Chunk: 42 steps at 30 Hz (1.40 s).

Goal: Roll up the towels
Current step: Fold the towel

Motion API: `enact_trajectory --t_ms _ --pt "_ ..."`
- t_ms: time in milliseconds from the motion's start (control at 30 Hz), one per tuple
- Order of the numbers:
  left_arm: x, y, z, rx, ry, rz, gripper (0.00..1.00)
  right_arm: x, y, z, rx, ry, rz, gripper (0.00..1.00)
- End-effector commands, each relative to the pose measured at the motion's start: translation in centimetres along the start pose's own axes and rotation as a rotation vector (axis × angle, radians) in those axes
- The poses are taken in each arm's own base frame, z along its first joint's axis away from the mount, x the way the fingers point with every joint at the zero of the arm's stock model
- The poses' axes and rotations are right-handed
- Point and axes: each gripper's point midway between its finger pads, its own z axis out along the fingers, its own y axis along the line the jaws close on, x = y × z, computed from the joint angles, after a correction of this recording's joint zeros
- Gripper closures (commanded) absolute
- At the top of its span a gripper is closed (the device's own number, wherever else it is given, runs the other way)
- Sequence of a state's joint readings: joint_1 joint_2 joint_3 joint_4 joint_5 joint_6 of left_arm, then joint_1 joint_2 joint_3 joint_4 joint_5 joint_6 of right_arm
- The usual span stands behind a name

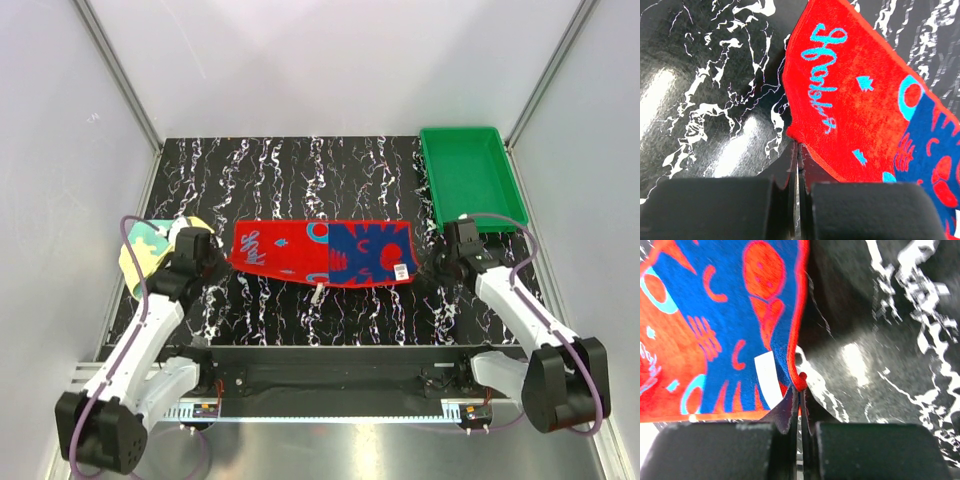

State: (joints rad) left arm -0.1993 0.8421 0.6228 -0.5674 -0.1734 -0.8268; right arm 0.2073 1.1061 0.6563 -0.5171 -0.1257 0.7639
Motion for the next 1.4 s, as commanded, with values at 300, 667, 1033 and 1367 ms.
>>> enact_trajectory --t_ms 300,667,1033,1367 --pt "-5.2 -4.7 3.2 -0.097 0.043 0.099 1.0 -6.3 5.8 2.0 0.041 0.034 -0.111 1.0" --pt "-6.6 -6.3 9.3 -0.176 0.154 0.184 1.0 -9.1 6.8 7.1 0.149 0.109 -0.145 1.0" --pt "-8.5 -7.4 12.9 -0.204 0.167 0.209 1.0 -11.7 7.0 8.8 0.183 0.107 -0.145 1.0" --pt "-9.3 -7.7 16.1 -0.233 0.2 0.224 1.0 -12.4 5.9 11.4 0.225 0.127 -0.109 0.58"
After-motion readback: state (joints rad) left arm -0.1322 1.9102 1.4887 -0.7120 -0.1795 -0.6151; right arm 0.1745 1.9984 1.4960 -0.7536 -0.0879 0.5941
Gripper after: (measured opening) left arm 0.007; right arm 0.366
